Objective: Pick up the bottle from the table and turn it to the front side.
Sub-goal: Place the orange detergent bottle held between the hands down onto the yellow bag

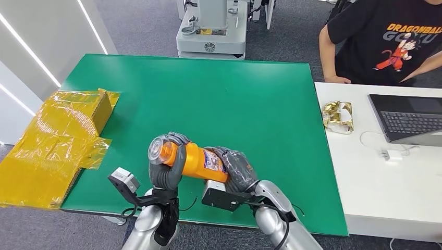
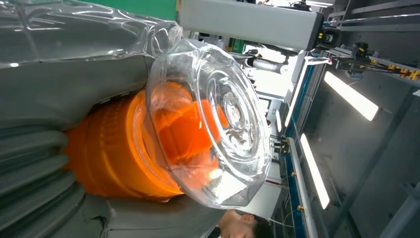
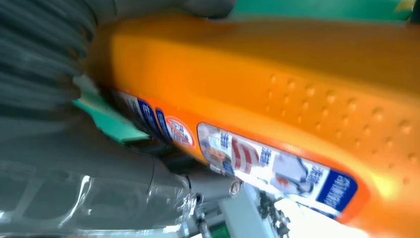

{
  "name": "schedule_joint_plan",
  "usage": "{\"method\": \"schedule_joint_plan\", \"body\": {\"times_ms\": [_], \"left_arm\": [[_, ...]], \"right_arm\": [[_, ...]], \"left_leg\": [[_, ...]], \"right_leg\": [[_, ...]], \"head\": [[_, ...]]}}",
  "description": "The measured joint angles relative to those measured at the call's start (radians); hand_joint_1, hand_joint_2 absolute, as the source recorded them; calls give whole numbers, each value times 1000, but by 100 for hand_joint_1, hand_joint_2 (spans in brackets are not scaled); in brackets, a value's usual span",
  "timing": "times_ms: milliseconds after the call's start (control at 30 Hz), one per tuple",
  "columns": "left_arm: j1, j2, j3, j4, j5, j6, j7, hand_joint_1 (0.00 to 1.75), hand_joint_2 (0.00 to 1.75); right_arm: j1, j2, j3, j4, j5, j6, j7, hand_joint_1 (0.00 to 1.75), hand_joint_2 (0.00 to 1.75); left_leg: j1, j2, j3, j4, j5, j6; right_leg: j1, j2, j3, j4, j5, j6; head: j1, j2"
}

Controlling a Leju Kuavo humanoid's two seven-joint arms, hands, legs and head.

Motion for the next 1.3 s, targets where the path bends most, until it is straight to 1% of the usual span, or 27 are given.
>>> {"method": "schedule_joint_plan", "body": {"times_ms": [33, 200, 367, 567, 667, 800, 933, 1033, 1133, 1233, 1300], "left_arm": [[0, 0, 1, -2, 0, 2, 0, 175, 175], [7, 0, 14, -20, -11, 5, -5, 175, 175], [18, -3, 23, -43, -23, -3, -6, 175, 175], [22, -6, 29, -56, -25, -2, -6, 175, 175], [20, -6, 31, -56, -26, -1, -6, 175, 175], [16, -6, 35, -57, -30, 3, -6, 175, 175], [7, -5, 44, -75, -64, 19, -6, 175, 175], [-5, -3, 58, -86, -82, 27, -6, 175, 175], [-12, 5, 69, -94, -110, 44, -6, 175, 175], [-19, 21, 83, -95, -147, 77, -6, 175, 175], [-22, 36, 89, -95, -176, 102, -6, 175, 175]], "right_arm": [[0, 0, 0, 1, 0, -2, 0, 0, 175], [13, -3, -11, 1, -9, -28, -4, 0, 175], [59, -2, -39, -40, -47, -91, -15, 0, 175], [133, 10, -83, -148, -91, -236, -30, 0, 175], [168, 18, -100, -206, -115, -307, -61, 0, 175], [205, 24, -111, -268, -141, -343, -91, 0, 175], [252, 33, -116, -351, -220, -413, -147, 0, 175], [284, 41, -116, -416, -239, -458, -145, 0, 175], [315, 49, -116, -476, -275, -523, -149, 0, 175], [346, 53, -113, -536, -325, -590, -179, 0, 175], [363, 53, -108, -568, -345, -614, -201, 0, 175]], "left_leg": [[0, 0, 0, 0, 0, 0], [0, 0, 0, 0, 0, 0], [0, -1, 0, 0, 0, 0], [0, 0, 0, 0, 0, 0], [0, 0, 0, 0, 0, 0], [0, 0, 0, 0, 0, 0], [0, 0, 0, 0, 0, 0], [0, 0, 0, 0, 0, 0], [0, 0, 0, 0, 0, 0], [0, 0, 0, -1, 0, 0], [0, 0, 0, -1, 0, 0]], "right_leg": [[0, 0, 0, 0, 0, 0], [0, 0, 0, 0, 0, 0], [0, -1, 0, 0, 0, 0], [0, 0, 0, 0, 0, 0], [0, 0, 0, 0, 0, 0], [0, 0, 0, 0, 0, 0], [0, 0, 0, 0, 0, 0], [0, 0, 0, 0, 0, 0], [0, 0, 0, 0, -1, 0], [0, 0, 0, 0, -1, -1], [0, 0, 0, 0, -1, -1]], "head": [[0, 0], [0, 0], [0, 0], [0, 0], [0, 0], [0, 0], [0, 0], [0, 0], [0, 0], [0, 0], [0, 0]]}}
